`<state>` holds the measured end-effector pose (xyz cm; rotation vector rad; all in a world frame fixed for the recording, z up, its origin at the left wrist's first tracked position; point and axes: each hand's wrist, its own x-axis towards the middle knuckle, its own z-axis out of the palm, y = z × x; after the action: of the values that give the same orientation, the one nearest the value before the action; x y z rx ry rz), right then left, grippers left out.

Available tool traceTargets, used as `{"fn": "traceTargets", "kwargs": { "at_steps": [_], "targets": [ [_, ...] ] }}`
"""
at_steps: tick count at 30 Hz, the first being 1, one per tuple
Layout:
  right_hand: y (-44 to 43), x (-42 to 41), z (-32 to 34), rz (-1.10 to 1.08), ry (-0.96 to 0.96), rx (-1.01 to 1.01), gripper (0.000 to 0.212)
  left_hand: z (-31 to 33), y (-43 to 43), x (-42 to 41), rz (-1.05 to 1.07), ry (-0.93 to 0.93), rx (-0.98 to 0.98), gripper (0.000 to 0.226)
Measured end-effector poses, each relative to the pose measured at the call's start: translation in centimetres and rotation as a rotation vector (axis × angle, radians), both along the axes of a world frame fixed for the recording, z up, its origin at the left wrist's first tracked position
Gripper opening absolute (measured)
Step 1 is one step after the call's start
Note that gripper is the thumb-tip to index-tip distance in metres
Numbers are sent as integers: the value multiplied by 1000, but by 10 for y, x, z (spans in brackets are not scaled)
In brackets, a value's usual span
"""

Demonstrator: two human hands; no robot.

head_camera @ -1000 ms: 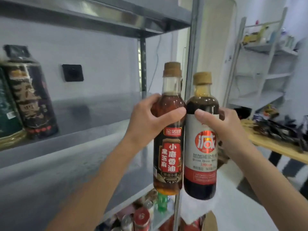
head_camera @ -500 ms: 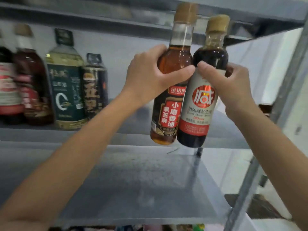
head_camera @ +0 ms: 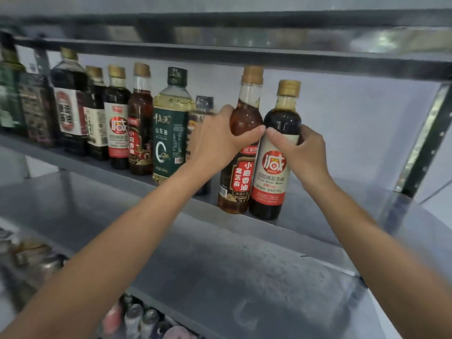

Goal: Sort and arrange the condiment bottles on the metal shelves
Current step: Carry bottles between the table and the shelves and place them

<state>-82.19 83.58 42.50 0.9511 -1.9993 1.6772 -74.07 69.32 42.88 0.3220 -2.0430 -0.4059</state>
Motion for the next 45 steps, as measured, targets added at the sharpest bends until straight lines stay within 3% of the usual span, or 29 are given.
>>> {"fn": "traceTargets", "kwargs": {
  "at_steps": [3,6,10,13,16,28,30,33,36,38,40,43,45],
  "targets": [
    [-2,-6,-3,39,-22,-20,25,-8,5,-2,12,-22,11,64],
    [3,-7,-10,75,-26,34,37,-26,8,8,-119,-3,81,66],
    [26,-7,-56,174,-111,362,61,-70,9,31,-205,-169,232,82],
    [33,-10,-80,144,-134,573,70,-88,7,31,-239,-178,341,73],
    [30,-11,-77,125,-127,556,71,-88,7,21,-183,-173,321,58],
    [30,-1,-77,97,-142,557,67,-97,2,8,-196,-136,249,56],
    [33,4,-81,18,-125,578,62,-108,6,11,-179,-120,214,55],
    [44,21,-101,-319,122,697,50,-141,23,27,-141,63,93,50],
    [67,52,-139,-496,348,515,48,-195,45,43,-279,252,-153,33],
    [89,78,-179,-600,422,472,42,-234,63,48,-434,133,-187,31],
    [115,110,-222,-703,364,557,42,-271,84,51,-555,-102,-214,37],
    [152,166,-286,-857,31,733,47,-312,116,59,-717,-464,-320,46],
    [174,210,-317,-968,-224,822,51,-328,138,67,-834,-587,-424,48]
  ]
}}
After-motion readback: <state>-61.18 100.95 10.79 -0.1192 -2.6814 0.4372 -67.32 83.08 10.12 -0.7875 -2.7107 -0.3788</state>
